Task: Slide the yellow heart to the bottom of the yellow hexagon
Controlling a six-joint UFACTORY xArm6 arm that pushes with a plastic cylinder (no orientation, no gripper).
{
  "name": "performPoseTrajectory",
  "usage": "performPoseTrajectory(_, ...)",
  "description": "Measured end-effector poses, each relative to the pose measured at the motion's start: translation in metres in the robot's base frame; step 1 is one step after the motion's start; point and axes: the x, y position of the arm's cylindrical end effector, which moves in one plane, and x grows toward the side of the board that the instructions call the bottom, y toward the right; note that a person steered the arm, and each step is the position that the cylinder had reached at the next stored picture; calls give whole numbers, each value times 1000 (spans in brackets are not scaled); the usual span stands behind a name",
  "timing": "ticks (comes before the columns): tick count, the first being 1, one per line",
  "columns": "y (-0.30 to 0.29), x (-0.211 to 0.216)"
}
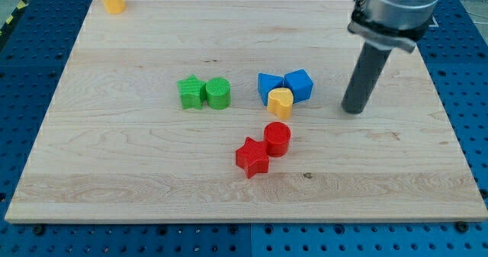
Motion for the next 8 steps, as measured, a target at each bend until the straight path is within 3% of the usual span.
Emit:
performPoseTrajectory(4, -117, 2)
performPoseTrajectory(6, -136, -42)
performPoseTrajectory(8, -206, -63)
